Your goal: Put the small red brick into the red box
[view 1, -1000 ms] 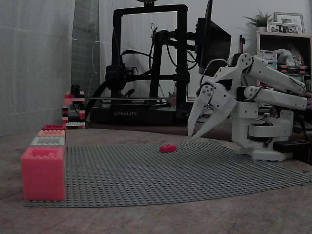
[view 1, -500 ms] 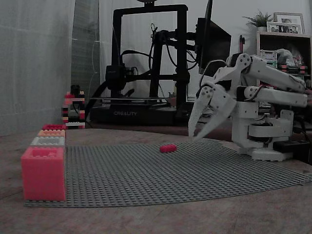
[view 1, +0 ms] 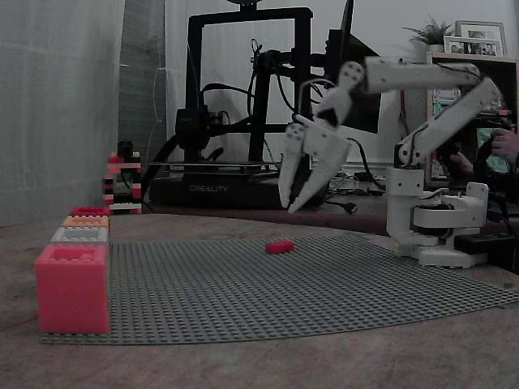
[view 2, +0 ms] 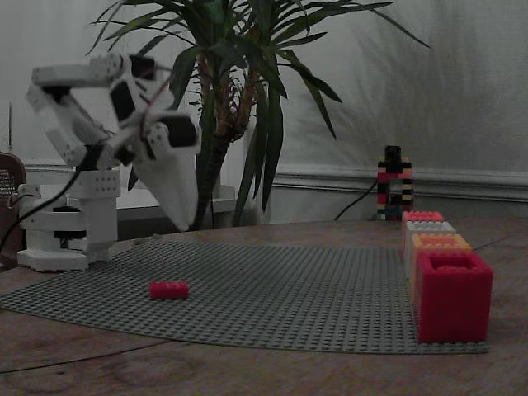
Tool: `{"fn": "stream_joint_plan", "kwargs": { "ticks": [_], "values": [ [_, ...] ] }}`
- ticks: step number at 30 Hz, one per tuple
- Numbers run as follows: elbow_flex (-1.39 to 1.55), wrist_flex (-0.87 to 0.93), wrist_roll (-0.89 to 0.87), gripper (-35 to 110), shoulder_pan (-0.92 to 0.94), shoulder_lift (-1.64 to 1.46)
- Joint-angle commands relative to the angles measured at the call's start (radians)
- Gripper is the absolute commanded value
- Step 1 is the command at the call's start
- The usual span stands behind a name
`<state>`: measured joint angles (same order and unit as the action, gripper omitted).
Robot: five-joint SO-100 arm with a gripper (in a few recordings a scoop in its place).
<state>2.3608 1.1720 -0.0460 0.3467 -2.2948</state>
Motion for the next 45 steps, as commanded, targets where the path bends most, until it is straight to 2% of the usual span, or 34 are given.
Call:
{"fn": "stream_joint_plan", "kwargs": {
  "ticks": [1, 12, 15, 20, 45],
  "values": [
    [-0.129, 0.020, -0.067, 0, 0.104, 0.143],
    [-0.308, 0.008, -0.232, 5, 0.123, 0.476],
    [-0.319, -0.020, -0.236, 5, 0.123, 0.505],
    [-0.319, -0.040, -0.238, 16, 0.123, 0.545],
    [-0.334, -0.003, -0.207, 16, 0.144, 0.652]
  ]
}}
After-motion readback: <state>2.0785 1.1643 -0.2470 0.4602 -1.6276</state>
